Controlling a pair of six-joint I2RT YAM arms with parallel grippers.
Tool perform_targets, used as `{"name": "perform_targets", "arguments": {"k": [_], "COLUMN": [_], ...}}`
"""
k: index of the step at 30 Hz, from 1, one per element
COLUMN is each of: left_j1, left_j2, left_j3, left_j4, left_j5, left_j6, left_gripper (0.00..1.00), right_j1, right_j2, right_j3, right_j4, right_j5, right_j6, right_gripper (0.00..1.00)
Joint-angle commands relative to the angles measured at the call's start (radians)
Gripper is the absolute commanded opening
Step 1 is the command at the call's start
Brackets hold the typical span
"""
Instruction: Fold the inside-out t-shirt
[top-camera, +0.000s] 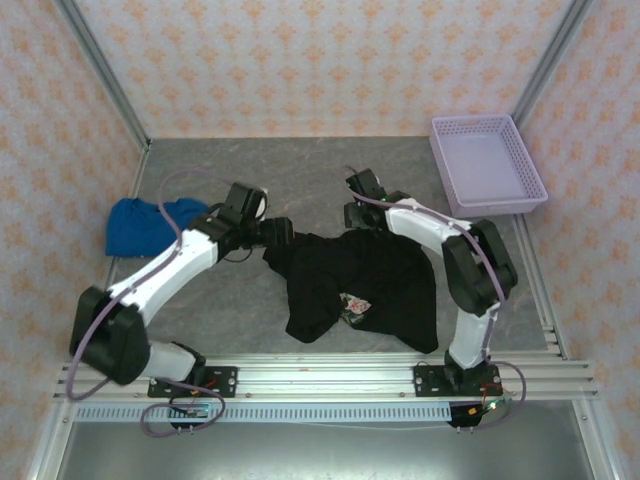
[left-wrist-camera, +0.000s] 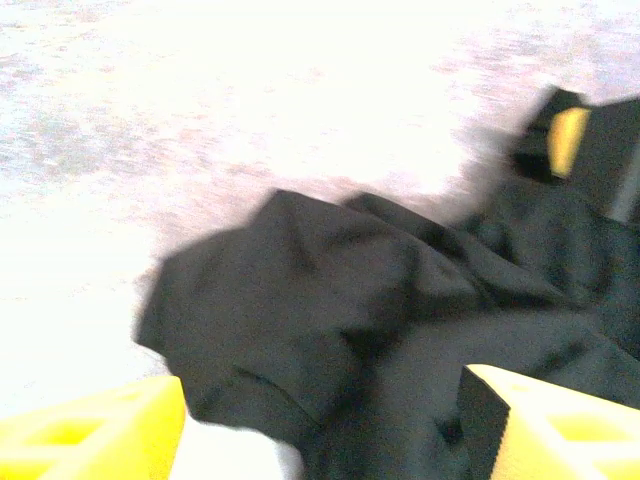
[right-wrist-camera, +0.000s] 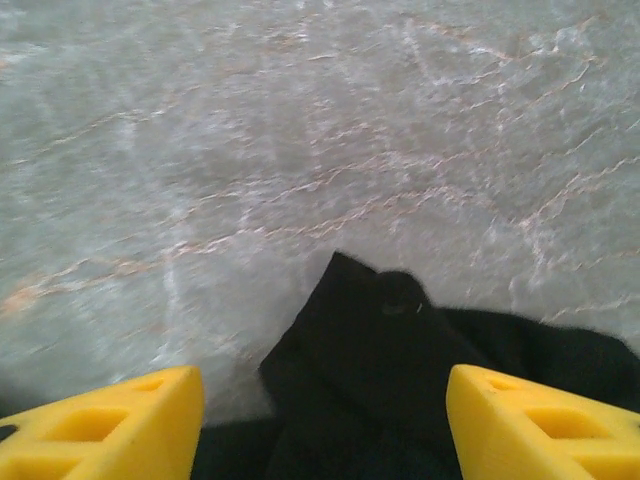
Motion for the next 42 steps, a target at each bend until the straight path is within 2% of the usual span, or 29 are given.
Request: {"name": "perform_targets", "arguments": {"k": [1,4,6,9,12,15,16,23,30,34,38,40,42], "left_j1": [0.027,0.028,0.028,0.027,0.027,0.034,0.039,0.086,0.089,0.089,0.087,0.081,0.070], "left_j2": [0.128,0.251,0.306,0.343,0.363,0.362,0.350,0.104,-0.178,-0.320,-0.458,-0.487,-0.484], "left_j3": [0.058,0.121,0.135,0.122,0.136,0.170,0.189,0.284,0.250,0.115,-0.137,-0.270,-0.366], "left_j4": [0.018,0.013,0.029,0.084,0.100,0.099,0.096,0.135,0.189,0.181,0.204,0.218,0.216], "left_j5": [-0.081,-0.012,0.043,0.111,0.134,0.141,0.145,0.132,0.171,0.189,0.204,0.220,0.229], "left_j6": [0.005,0.015,0.007,-0.018,-0.022,-0.008,-0.003,0.000,-0.014,0.007,-0.009,-0.031,-0.050], "left_gripper": [0.75,0.74,0.70,0.57,0.35,0.07,0.00,0.00,0.00,0.00,0.00,0.02,0.10], "right_j1": [-0.019,-0.033,-0.033,-0.036,-0.049,-0.070,-0.080,-0.173,-0.179,-0.179,-0.180,-0.180,-0.179], "right_j2": [0.063,0.127,0.152,0.161,0.132,0.055,0.018,-0.300,-0.611,-0.791,-0.969,-1.027,-1.065], "right_j3": [0.062,0.091,0.099,0.111,0.132,0.146,0.149,0.197,0.157,-0.003,-0.251,-0.385,-0.503], "right_j4": [-0.084,-0.101,-0.098,-0.090,-0.078,-0.059,-0.052,-0.053,-0.096,-0.132,-0.196,-0.219,-0.222], "right_j5": [0.091,0.072,0.056,0.037,0.033,0.042,0.043,-0.041,-0.039,0.019,0.141,0.160,0.142], "right_j6": [-0.032,-0.032,-0.032,-0.031,-0.043,-0.070,-0.079,-0.108,-0.103,-0.060,0.040,0.109,0.170], "right_gripper": [0.69,0.69,0.64,0.36,0.12,0.00,0.00,0.00,0.00,0.00,0.00,0.10,0.23]}}
